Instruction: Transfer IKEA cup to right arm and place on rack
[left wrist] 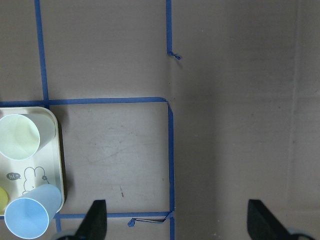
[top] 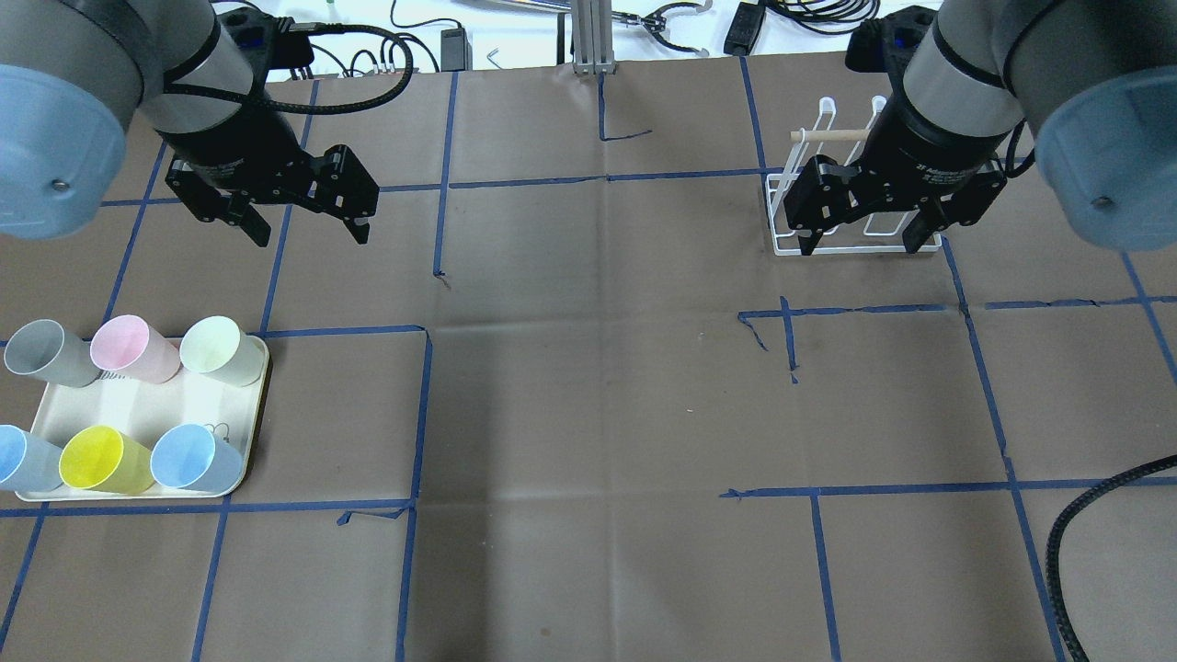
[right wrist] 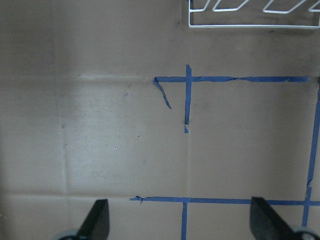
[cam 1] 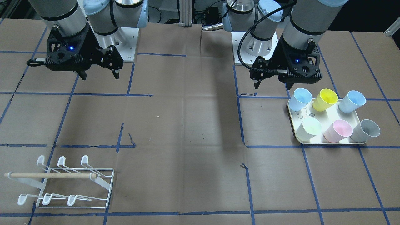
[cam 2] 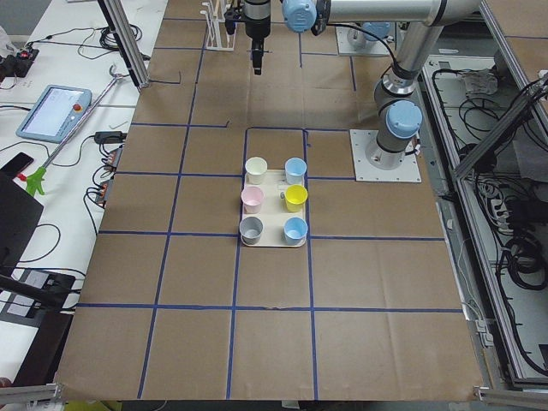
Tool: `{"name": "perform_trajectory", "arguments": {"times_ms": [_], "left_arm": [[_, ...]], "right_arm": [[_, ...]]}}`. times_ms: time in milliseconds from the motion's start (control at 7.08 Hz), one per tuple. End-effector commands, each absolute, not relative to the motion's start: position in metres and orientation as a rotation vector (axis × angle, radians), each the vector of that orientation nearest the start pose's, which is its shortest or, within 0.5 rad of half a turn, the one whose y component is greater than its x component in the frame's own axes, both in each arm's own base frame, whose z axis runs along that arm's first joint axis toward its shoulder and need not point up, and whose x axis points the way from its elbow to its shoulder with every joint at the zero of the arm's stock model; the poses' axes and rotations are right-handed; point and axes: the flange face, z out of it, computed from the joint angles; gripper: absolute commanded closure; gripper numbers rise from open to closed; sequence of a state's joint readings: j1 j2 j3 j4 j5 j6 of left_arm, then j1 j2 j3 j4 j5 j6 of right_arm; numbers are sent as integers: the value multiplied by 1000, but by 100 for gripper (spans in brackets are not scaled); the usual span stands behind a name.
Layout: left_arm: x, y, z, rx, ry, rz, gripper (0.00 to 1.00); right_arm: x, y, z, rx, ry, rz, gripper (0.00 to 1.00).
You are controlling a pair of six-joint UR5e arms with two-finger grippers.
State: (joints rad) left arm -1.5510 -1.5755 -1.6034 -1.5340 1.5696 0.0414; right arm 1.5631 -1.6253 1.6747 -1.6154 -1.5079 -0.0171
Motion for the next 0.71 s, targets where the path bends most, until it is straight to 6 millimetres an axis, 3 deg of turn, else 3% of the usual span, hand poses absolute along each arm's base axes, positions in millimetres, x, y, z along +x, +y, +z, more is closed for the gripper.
{"name": "perform_trajectory", "arguments": {"times_ms": [0, 424, 565], "left_arm": [[-123, -495, 473, 34, 3141, 2, 0], [-112, -498, 474, 29, 3130, -52, 0], [-86, -503, 474, -24, 3134, -50, 0]], "right_arm": [[136, -470, 466, -14, 3079, 13, 0], [135, -470, 466, -11, 3080, 13, 0], [135, -470, 466, -11, 3079, 13, 0]]}}
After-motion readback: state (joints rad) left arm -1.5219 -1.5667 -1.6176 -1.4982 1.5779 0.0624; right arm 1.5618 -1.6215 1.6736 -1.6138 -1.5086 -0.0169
